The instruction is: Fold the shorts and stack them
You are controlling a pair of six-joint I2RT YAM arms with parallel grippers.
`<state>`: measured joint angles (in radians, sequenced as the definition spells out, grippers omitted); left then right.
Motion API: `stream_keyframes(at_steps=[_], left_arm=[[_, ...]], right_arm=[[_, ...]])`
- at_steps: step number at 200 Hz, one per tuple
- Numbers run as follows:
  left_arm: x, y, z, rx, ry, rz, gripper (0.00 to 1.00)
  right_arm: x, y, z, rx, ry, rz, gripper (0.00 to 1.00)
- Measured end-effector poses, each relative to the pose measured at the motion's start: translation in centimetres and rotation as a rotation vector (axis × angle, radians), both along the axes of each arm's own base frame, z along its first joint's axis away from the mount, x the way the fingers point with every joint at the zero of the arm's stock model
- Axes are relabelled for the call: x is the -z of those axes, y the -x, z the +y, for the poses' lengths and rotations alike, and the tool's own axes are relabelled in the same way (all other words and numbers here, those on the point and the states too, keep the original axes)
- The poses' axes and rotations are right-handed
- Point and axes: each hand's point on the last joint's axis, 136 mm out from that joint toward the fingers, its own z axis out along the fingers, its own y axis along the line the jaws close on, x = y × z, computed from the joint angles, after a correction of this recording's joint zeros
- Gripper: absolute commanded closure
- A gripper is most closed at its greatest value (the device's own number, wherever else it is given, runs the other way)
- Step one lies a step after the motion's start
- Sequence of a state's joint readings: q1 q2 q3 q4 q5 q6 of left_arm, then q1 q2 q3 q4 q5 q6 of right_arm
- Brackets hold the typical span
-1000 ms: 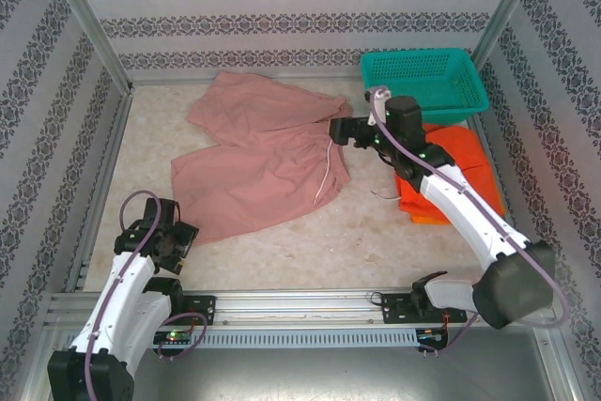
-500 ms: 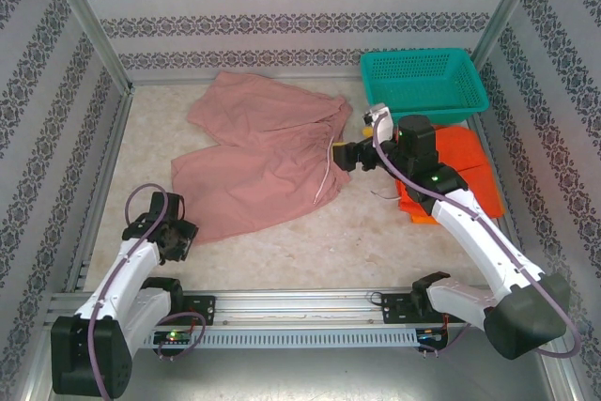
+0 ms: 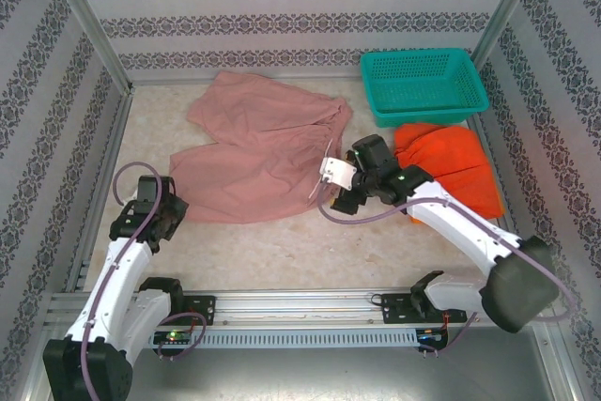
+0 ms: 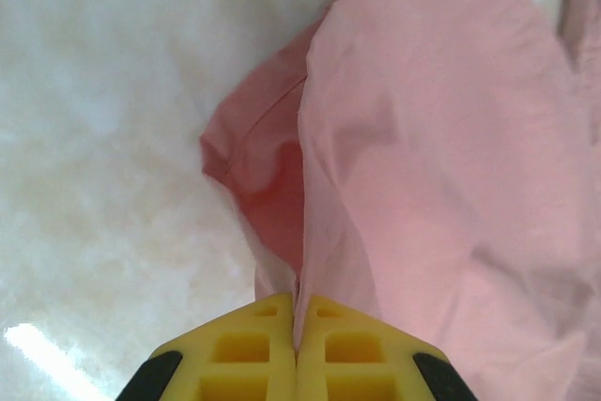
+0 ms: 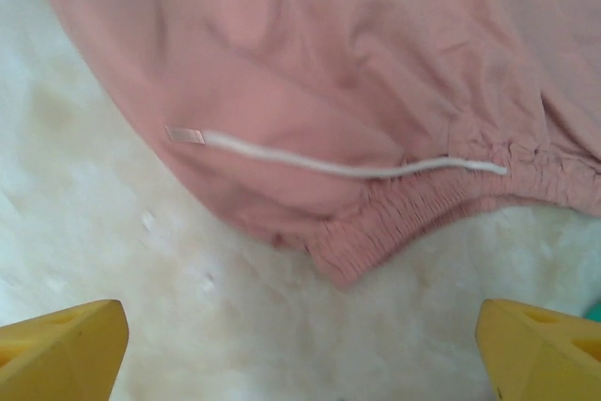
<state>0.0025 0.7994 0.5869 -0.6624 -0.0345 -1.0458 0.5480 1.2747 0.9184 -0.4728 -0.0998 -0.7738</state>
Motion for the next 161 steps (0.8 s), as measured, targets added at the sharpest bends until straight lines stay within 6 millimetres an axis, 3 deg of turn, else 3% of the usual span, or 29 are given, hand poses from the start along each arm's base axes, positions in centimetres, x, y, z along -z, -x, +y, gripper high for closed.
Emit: stream_keyframes(at_steps=[27, 49, 100, 134, 144, 161], left_arm=[[-0.3, -0.2, 0.1, 0.026, -0.028, -0.004, 1.00], [-0.2, -0.1, 0.1, 0.039, -0.037, 0.002, 1.00], [-0.1, -0.2, 0.4, 0.052, -0.054, 0.003, 1.00], [-0.2, -0.3, 0.8, 0.050, -0.064, -0.003, 1.00], [-0.2, -0.3, 0.9, 0.045, -0.064, -0.002, 1.00], [-0.1, -0.3, 1.0, 0.041, -0.066, 0.000, 1.00]], right_arm=[[4.2, -1.2, -1.6, -0.090, 0.221, -0.028, 0.09], [6.8, -2.1, -1.9, -0.173, 0.328, -0.048, 0.16], [8.7, -5.5, -0.7, -0.268, 0.402, -0.170, 0.26], [10.3, -6.2, -0.3, -0.310, 0.429, -0.182, 0.36], [10.8, -6.2, -0.3, -0.322, 0.438, -0.178, 0.43], [11.4, -6.3, -0.3, -0.328, 0.444, -0.172, 0.65]])
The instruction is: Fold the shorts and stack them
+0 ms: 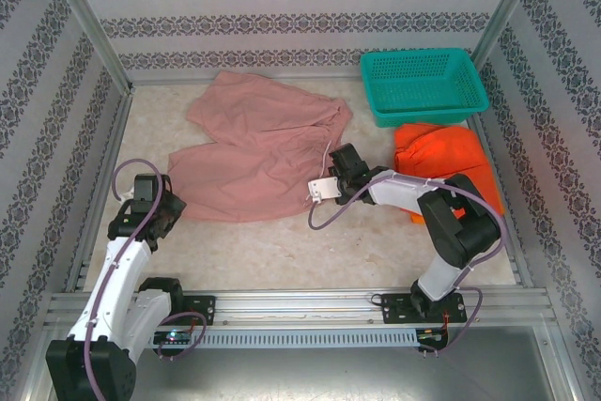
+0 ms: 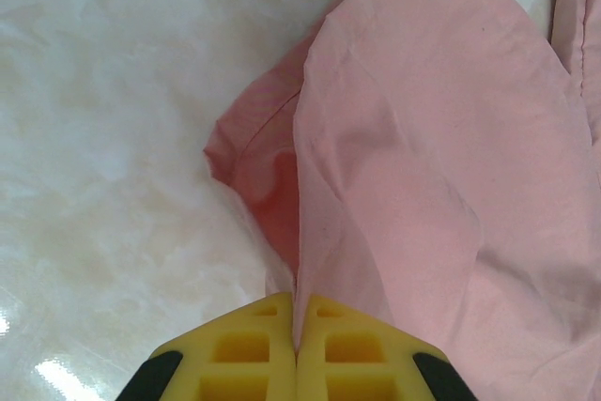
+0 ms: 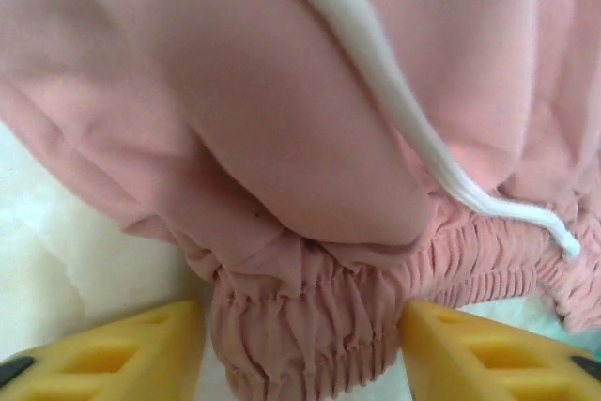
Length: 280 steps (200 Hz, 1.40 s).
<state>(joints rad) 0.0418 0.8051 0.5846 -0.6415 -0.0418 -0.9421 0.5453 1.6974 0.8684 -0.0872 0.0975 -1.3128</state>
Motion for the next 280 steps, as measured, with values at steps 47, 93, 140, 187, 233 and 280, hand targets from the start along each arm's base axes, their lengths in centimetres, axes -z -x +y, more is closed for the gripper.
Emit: stream_keyframes(at_steps=[47, 93, 140, 187, 233, 280], left_arm=[[-1.1, -0.2, 1.0, -0.010, -0.036, -0.013, 1.00], [-10.8, -1.6, 4.3, -0.050, -0.190, -0.159, 1.00], [-23.0, -1.4, 7.1, -0.084, -0.394, -0.297, 1.00], [-29.5, -4.0, 7.9, -0.050, -0.485, -0.341, 1.00], [-26.5, -12.1, 7.8, 0.067, -0.435, -0.226, 1.00], [-20.1, -19.2, 5.6, 0.209, -0.403, -0.074, 1.00]], right_arm=[[0.2, -0.2, 0.7, -0.002, -0.015, -0.011, 1.00], [-5.7, 3.0, 3.4, -0.030, -0.154, 0.000, 1.00], [-16.6, 8.0, 5.7, -0.004, -0.474, 0.130, 1.00], [-19.9, 12.2, 6.5, 0.094, -0.676, 0.435, 1.00], [-16.5, 12.1, 6.3, 0.341, -0.715, 0.749, 1.00], [-13.5, 13.0, 5.6, 0.563, -0.709, 0.911, 1.00]])
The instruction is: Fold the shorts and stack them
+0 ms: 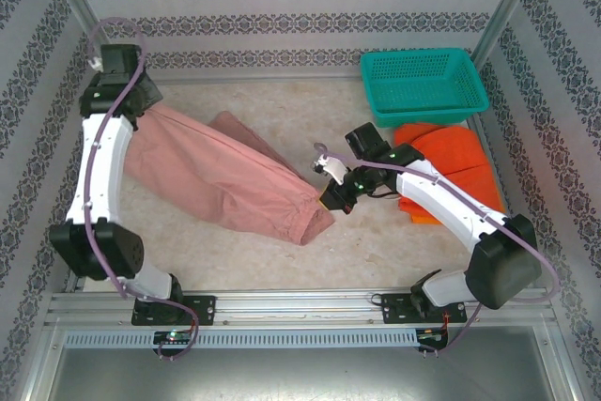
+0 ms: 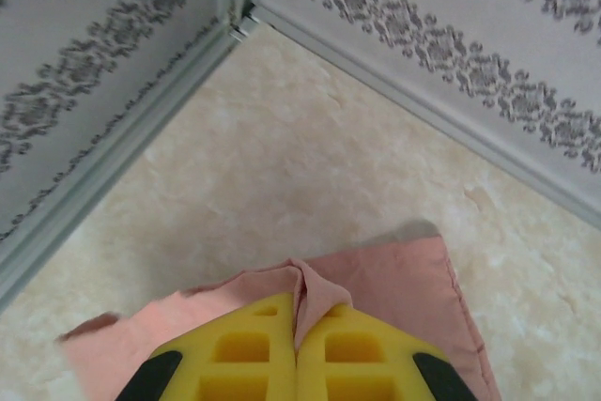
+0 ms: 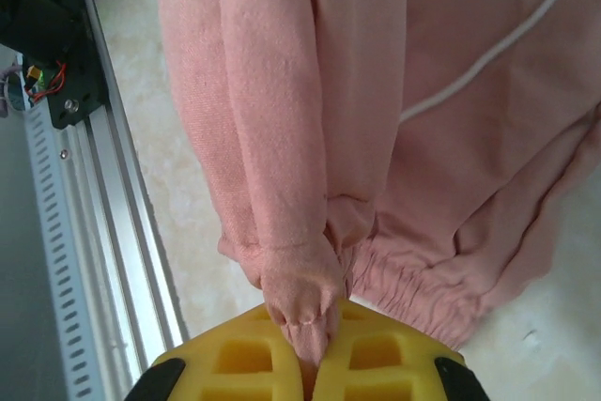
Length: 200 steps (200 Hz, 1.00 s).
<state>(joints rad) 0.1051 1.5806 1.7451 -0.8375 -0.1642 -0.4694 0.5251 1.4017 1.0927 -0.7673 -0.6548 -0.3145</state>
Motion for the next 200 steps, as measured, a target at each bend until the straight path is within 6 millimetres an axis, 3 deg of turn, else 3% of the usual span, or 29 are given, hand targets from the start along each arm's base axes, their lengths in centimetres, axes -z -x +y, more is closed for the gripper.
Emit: stream_keyframes(at_steps=[49, 75, 82, 85, 98, 115, 128, 141, 163, 183, 200], left_arm=[[3.0, -5.0, -2.8, 0.097, -0.023, 0.071, 1.00], [5.8, -7.6, -4.2, 0.137, -0.033, 0.129, 0.95], [6.8, -8.2, -4.5, 0.148, -0.035, 0.148, 0.88], [7.2, -8.5, -4.8, 0.154, -0.036, 0.155, 0.85], [9.0, -9.8, -5.3, 0.171, -0.038, 0.186, 0.66], [10.8, -11.8, -5.6, 0.186, -0.036, 0.205, 0.36], [11.0, -13.2, -5.9, 0.197, -0.026, 0.196, 0.12], [10.2, -13.9, -6.1, 0.205, -0.018, 0.170, 0.01], [6.8, -12.6, -6.8, 0.234, 0.011, 0.098, 0.00], [3.5, -7.7, -7.6, 0.264, 0.045, 0.025, 0.00], [1.8, -3.1, -8.3, 0.288, 0.091, -0.060, 0.00]], right_arm=[[2.5, 0.8, -0.5, 0.165, 0.027, 0.203, 1.00], [4.8, 0.7, -0.7, 0.262, 0.076, 0.316, 1.00], [5.6, 0.7, -0.9, 0.290, 0.099, 0.343, 1.00], [5.9, 0.7, -0.9, 0.298, 0.108, 0.351, 0.94], [7.4, 0.6, -1.4, 0.350, 0.159, 0.396, 0.86], [9.2, 0.6, -2.6, 0.432, 0.237, 0.459, 0.59], [9.8, 0.5, -3.7, 0.495, 0.279, 0.492, 0.45], [9.5, 0.2, -4.6, 0.550, 0.295, 0.492, 0.35], [6.5, -0.5, -5.3, 0.622, 0.222, 0.418, 0.23], [1.7, -0.7, -3.8, 0.646, 0.047, 0.321, 0.20], [-1.7, -0.6, -0.9, 0.619, -0.101, 0.287, 0.19]])
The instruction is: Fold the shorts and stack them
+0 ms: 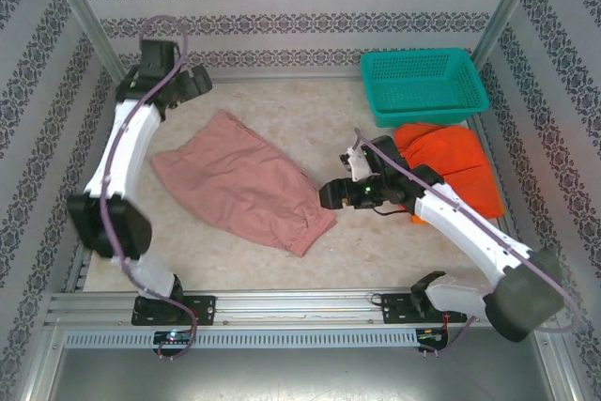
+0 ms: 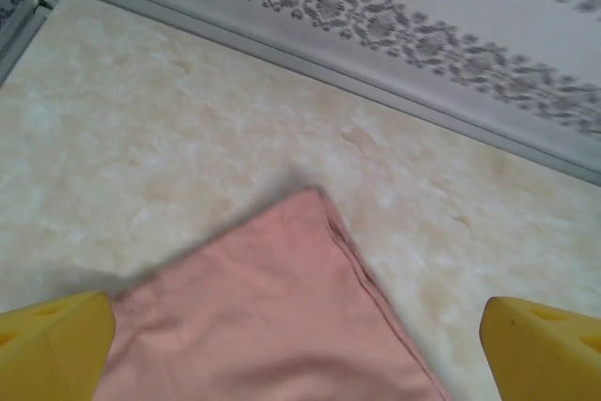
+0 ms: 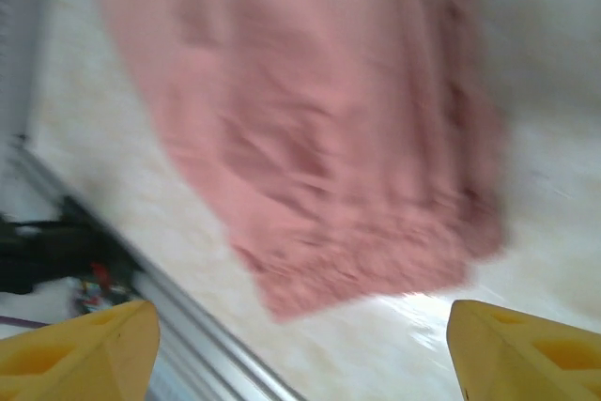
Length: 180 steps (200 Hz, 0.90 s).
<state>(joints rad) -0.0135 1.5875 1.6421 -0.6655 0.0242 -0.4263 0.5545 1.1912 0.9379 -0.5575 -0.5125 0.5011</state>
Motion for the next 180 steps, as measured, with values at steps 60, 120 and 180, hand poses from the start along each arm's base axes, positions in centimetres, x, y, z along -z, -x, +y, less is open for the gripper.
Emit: stream_keyframes(at_steps=[60, 120, 180], left_arm=[[15.0, 5.0, -1.9, 0.015, 0.223, 0.149, 0.00], [23.7, 7.7, 1.1, -0.119, 0.314, 0.255, 0.00], [23.5, 7.4, 2.8, -0.169, 0.339, 0.205, 0.00]], right_arm=[[4.3, 0.1, 6.5, 0.012, -0.066, 0.175, 0.20], [12.7, -2.0, 3.3, 0.112, 0.065, 0.344, 0.19], [11.9, -7.4, 3.1, 0.104, -0.012, 0.338, 0.16]])
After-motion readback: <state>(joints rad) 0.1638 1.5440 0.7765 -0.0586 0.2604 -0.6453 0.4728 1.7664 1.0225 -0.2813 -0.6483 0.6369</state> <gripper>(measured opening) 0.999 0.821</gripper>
